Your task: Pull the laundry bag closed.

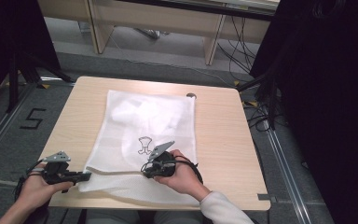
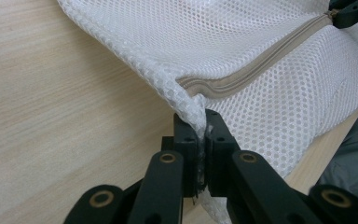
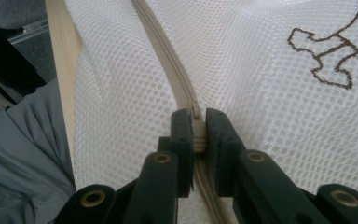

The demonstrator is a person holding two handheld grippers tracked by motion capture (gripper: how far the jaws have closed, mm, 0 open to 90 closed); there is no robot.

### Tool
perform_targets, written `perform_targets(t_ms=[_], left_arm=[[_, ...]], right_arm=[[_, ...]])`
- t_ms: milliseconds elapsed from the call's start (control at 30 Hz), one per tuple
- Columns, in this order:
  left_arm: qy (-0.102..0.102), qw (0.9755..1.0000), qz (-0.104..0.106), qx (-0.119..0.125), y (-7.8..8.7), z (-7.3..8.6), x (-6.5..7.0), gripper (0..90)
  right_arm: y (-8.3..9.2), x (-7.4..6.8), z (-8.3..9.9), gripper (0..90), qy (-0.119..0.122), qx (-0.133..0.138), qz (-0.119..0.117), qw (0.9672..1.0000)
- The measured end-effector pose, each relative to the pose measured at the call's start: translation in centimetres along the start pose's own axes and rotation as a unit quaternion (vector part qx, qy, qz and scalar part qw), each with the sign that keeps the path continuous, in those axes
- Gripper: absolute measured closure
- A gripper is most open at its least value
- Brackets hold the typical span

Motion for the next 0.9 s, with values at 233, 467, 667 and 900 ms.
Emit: perform_targets(t_ms=[233, 467, 667, 900], left_arm=[[-0.001, 1.0, -0.005, -0.001, 0.03, 0.0, 0.02, 85.3], [-0.002, 1.0, -0.006, 0.0, 0.02, 0.01, 0.04, 85.2], [-0.002, 1.0, -0.005, -0.001, 0.01, 0.01, 0.04, 85.3], [-0.002, 1.0, -0.002, -0.001, 0.01, 0.01, 0.01, 85.3]], right_arm=[[0.3, 0.17, 0.18, 82.7, -0.007, -0.003, 0.007, 0.9999], [0.35, 0.27, 0.33, 82.6, 0.003, -0.001, 0.006, 1.0], [0.48, 0.19, 0.41, 82.7, -0.003, 0.004, 0.002, 1.0], [0.73, 0.29, 0.62, 82.6, -0.002, 0.0, 0.005, 1.0]])
Point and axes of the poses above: each handheld gripper's, and its own axes: y roughly backward along the jaws, z roughly out of its underside, x roughly to its right, the point moved 4 cm from there along -y, roughly forward along the jaws, and after that the axes turned 3 degrees about -y, right-handed, at the moved point
